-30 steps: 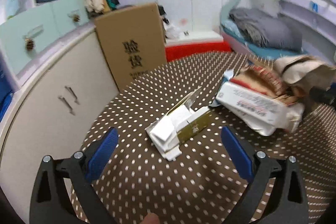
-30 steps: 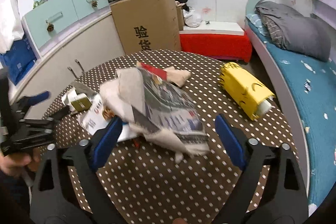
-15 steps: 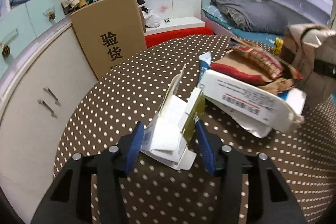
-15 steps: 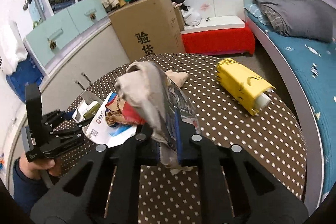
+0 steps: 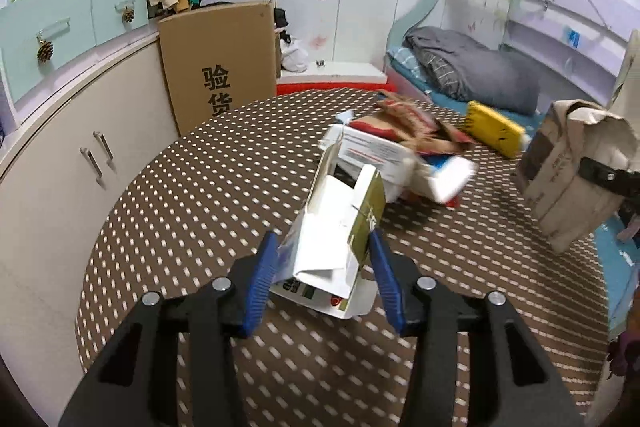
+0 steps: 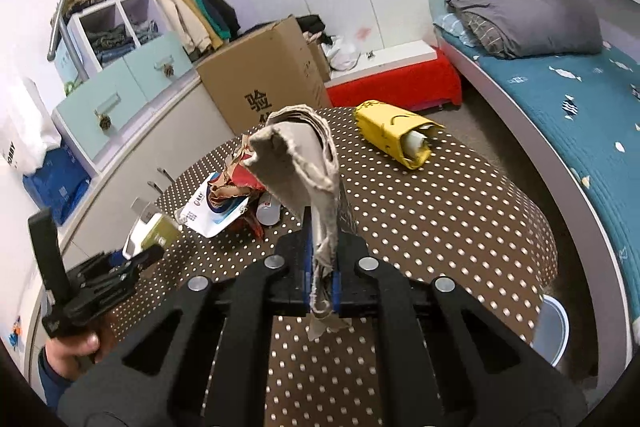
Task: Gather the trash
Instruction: 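Carry both items to the bin and open both tools to drop them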
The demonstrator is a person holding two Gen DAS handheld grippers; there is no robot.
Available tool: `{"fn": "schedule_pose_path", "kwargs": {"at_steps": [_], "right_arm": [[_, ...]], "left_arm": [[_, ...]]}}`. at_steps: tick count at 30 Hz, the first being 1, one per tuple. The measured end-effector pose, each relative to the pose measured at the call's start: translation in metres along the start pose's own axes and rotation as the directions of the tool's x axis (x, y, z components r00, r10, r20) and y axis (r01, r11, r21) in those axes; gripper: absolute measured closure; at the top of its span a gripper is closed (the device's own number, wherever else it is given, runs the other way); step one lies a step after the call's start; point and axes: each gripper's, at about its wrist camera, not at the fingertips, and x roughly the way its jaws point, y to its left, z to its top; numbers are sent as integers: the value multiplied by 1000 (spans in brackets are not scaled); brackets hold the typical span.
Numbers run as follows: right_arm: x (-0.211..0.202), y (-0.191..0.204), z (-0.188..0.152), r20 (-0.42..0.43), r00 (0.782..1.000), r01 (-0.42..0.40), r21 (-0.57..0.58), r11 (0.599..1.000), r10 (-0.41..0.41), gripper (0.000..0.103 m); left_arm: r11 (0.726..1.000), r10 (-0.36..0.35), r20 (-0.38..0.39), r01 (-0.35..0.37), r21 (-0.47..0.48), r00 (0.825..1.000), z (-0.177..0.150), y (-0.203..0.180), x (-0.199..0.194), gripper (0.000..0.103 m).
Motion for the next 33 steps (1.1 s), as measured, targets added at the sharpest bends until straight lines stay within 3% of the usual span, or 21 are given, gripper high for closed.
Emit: {"fn": "schedule_pose_path", "kwargs": {"at_steps": [7, 18, 25, 33], "right_arm": [[-29, -14, -5, 38, 999, -19, 13, 1000, 18, 96], [-83, -45, -5, 133, 991, -5, 47, 999, -2, 96], [-134, -84, 0, 222, 971, 73, 99, 992, -93, 96], [-171, -138, -4, 244, 944, 182, 182, 966, -224, 96]], "left_arm": [[999, -32, 54, 33, -8, 998, -12, -43, -36, 56], [985, -167, 94, 162, 66, 981, 1, -135, -52, 56], [962, -258, 115, 243, 125, 959, 12, -193, -61, 56], [915, -382, 97, 361, 178, 919, 16, -268, -60, 56]]}}
